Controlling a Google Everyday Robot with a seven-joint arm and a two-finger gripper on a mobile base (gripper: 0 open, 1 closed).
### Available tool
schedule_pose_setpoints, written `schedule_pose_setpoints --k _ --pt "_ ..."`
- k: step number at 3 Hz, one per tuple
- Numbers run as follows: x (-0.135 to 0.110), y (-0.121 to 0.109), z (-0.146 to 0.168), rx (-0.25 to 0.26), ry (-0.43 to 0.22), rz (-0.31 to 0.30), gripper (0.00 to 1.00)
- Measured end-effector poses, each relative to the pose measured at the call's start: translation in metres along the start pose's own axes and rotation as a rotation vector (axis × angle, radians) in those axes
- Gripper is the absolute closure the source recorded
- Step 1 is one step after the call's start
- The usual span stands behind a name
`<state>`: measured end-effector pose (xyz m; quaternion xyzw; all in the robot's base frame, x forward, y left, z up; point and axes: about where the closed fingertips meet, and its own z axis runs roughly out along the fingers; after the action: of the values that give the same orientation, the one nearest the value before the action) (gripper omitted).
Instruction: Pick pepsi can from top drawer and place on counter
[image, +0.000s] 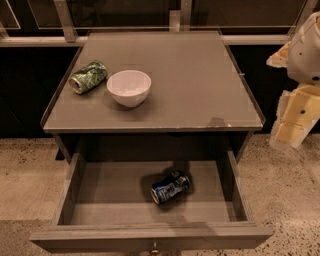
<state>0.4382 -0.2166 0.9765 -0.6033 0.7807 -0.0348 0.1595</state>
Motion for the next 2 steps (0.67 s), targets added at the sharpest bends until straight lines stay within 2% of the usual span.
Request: schedule_pose_setpoints --k 1,2 --pt "0.0 0.0 0.0 0.0 0.0 0.0 0.0" --pt "-0.005 0.005 0.0044 0.014 -0.037 -0.023 0.0"
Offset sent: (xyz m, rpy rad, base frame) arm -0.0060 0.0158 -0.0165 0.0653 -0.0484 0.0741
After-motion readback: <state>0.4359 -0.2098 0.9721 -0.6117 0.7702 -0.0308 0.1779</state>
